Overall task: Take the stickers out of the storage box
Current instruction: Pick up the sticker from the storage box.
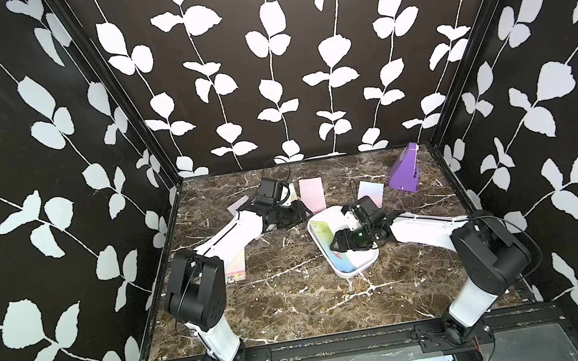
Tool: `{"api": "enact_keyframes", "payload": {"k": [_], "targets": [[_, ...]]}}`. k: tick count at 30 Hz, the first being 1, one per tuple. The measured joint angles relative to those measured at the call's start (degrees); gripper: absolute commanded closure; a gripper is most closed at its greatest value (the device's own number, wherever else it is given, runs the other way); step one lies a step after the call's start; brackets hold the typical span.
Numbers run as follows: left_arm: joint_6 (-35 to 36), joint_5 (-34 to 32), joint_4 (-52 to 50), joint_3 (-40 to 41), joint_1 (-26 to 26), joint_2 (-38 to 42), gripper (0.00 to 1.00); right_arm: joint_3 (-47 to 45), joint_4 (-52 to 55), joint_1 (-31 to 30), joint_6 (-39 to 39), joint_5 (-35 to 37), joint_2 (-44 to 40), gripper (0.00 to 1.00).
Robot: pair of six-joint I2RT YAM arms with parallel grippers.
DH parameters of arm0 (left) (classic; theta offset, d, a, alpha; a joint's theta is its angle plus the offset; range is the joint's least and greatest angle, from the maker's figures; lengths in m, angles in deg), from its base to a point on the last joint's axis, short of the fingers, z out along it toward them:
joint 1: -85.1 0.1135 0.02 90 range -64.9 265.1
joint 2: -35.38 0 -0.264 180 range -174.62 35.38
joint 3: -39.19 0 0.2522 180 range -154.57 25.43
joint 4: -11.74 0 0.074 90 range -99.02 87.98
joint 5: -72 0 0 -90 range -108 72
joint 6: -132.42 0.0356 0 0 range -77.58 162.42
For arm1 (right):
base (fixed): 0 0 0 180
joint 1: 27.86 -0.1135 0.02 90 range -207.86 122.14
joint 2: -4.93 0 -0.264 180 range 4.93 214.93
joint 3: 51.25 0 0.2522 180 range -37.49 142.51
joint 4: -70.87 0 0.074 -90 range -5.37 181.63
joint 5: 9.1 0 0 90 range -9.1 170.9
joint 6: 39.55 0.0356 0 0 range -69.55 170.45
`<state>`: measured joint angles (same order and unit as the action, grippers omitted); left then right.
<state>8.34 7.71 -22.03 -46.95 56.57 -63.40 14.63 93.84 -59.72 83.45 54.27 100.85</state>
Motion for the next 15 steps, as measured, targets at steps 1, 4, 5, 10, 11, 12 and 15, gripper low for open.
{"api": "enact_keyframes", "payload": {"k": [1,4,5,10,11,12,15], "targets": [[-0.1,0.0,0.1,-0.1,0.0,-0.4,0.52,0.0,-0.4,0.1,0.0,-0.2,0.4,0.28],[-0.7,0.0,0.2,-0.5,-0.2,-1.6,0.53,0.0,-1.6,0.4,0.1,-0.9,1.2,0.27],[-0.9,0.0,0.2,-0.7,-0.3,-2.0,0.53,0.0,-2.0,0.4,0.2,-1.1,1.4,0.27],[-1.3,0.1,0.2,-2.1,-1.0,-3.8,0.53,0.0,-3.5,0.5,0.9,-1.9,2.3,0.26],[-1.3,0.1,0.2,-2.4,-1.1,-4.0,0.53,0.0,-3.7,0.6,0.9,-1.9,2.4,0.26],[-1.4,0.1,0.3,-2.7,-1.3,-4.2,0.53,0.0,-3.8,0.6,1.0,-1.9,2.4,0.26],[-1.5,0.2,0.5,-3.5,-1.5,-4.9,0.53,0.0,-4.3,0.6,1.1,-2.0,2.4,0.26]]}}
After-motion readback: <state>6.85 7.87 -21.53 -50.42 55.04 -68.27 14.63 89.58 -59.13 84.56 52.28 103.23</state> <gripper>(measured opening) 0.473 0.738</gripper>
